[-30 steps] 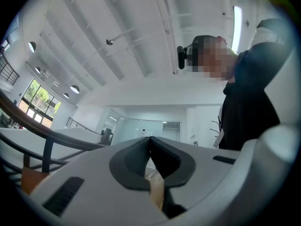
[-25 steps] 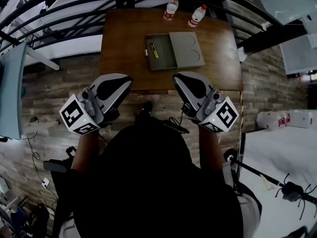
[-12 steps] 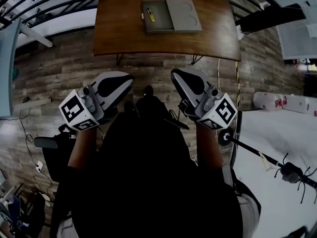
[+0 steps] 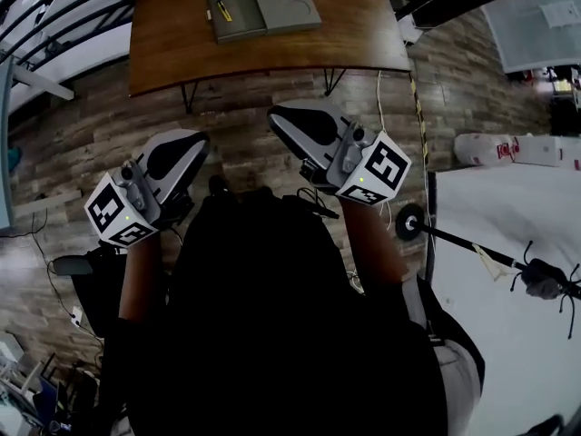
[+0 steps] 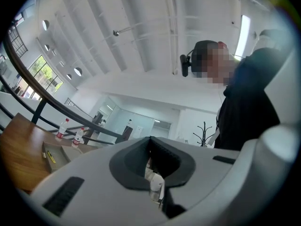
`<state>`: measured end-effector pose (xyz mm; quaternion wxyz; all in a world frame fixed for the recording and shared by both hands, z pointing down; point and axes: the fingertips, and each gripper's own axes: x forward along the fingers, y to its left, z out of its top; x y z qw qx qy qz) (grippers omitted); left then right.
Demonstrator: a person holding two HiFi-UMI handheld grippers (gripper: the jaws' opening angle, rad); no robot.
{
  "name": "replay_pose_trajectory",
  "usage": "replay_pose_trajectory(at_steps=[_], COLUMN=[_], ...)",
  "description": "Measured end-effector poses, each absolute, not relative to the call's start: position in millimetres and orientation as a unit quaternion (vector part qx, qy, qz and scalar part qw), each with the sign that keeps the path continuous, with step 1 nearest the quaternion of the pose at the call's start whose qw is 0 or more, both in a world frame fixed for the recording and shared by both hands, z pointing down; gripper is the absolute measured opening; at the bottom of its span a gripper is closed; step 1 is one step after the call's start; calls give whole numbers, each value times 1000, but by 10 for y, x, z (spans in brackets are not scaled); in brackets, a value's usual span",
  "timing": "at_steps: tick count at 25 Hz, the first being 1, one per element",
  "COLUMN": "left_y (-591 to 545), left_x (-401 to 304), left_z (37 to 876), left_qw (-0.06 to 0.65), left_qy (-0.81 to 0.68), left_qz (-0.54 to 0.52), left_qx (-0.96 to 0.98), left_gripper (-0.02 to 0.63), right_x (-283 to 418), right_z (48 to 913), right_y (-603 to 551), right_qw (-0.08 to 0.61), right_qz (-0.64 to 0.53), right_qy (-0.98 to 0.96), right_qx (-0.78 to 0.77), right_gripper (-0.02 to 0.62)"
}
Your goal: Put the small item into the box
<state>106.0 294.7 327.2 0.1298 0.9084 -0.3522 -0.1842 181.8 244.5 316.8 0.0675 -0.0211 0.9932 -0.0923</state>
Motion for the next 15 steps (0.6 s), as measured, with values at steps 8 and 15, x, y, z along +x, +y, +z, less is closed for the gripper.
replay_pose_trajectory(at_steps=[8, 15], left_y=[3012, 2958], left_x=[1857, 2365], left_z=[3449, 3610], left_qw=[147, 160], left_qy=[-355, -345], left_qz=[-174, -156], left_qx=[907, 911], left_gripper=[15, 15], right_x=[2630, 3042], right_z=[3407, 3494], right_y=[2612, 2648], right_qw=[51, 58], right_qz=[-111, -120], right_qy=[992, 991], right_qx=[-16, -20], right_gripper=[11, 11])
